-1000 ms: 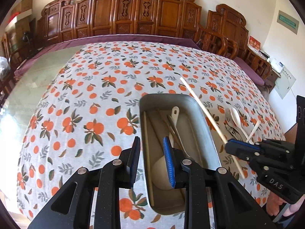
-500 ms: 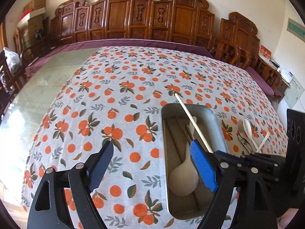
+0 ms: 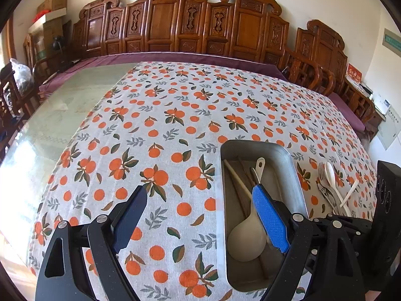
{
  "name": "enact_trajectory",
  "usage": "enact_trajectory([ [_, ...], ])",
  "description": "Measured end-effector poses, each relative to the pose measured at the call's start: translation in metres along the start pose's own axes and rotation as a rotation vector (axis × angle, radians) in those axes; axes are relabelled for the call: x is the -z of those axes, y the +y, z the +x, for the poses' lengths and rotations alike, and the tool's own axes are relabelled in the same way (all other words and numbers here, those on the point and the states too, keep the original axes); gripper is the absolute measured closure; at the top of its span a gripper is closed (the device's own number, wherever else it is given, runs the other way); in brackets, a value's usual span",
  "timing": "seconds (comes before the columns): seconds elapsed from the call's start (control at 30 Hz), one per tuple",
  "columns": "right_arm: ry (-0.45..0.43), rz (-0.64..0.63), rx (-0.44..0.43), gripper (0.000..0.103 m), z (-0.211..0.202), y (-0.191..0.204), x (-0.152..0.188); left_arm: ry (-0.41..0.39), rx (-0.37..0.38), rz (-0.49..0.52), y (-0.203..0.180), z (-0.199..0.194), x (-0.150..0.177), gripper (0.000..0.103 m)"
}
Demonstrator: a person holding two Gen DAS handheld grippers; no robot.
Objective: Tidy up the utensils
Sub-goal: 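Carry the pale stick over the grey tray and open the right tool, then grasp a steel fork by its handle with the right tool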
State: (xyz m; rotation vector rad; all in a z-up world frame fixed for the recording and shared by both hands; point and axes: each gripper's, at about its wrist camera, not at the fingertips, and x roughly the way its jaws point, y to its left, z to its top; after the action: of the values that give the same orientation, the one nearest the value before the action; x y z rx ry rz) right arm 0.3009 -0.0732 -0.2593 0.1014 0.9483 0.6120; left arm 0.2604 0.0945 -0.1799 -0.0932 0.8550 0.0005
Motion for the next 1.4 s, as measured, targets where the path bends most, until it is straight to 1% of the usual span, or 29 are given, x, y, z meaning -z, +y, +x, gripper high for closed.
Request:
enact_trajectory([
  [0.1, -0.028, -0.027, 0.002, 0.095, -0.014, -0.003, 0.000, 0.002, 0.004, 0.004, -0.003, 0.000, 0.000, 0.021],
  [0.27, -0.079, -0.097, 0.051, 0.095, -0.050, -0.022, 0.002, 0.000, 0.021, 0.020, -0.013, 0.000, 0.001, 0.021],
  [0.33, -0.091, -0.119, 0.085, 0.095, -0.064, -0.036, 0.003, -0.001, 0.024, 0.026, -0.017, 0.000, 0.002, 0.021],
  [0.47, -0.110, -0.146, 0.182, 0.095, -0.090, -0.071, 0.008, -0.001, 0.034, 0.038, -0.027, 0.001, 0.003, 0.021],
  [0.6, -0.095, -0.144, 0.251, 0.095, -0.102, -0.106, 0.018, -0.001, 0.049, 0.060, -0.043, 0.002, 0.005, 0.021],
  [0.67, -0.086, -0.137, 0.271, 0.095, -0.103, -0.118, 0.022, -0.002, 0.058, 0.066, -0.051, 0.002, 0.006, 0.021],
  [0.8, -0.068, -0.104, 0.273, 0.093, -0.093, -0.135, 0.032, -0.004, 0.077, 0.072, -0.063, 0.001, 0.008, 0.021],
  [0.87, -0.052, -0.099, 0.269, 0.090, -0.084, -0.139, 0.035, -0.003, 0.086, 0.064, -0.066, 0.002, 0.010, 0.021],
  [1.0, -0.012, -0.104, 0.269, 0.090, -0.069, -0.145, 0.039, -0.007, 0.085, 0.067, -0.075, 0.001, 0.014, 0.021],
  [1.23, 0.018, -0.076, 0.277, 0.090, -0.052, -0.157, 0.034, -0.012, 0.097, 0.092, -0.096, -0.001, 0.021, 0.021],
  [1.4, 0.045, -0.074, 0.276, 0.090, -0.043, -0.157, 0.029, -0.010, 0.106, 0.111, -0.108, -0.001, 0.026, 0.021],
])
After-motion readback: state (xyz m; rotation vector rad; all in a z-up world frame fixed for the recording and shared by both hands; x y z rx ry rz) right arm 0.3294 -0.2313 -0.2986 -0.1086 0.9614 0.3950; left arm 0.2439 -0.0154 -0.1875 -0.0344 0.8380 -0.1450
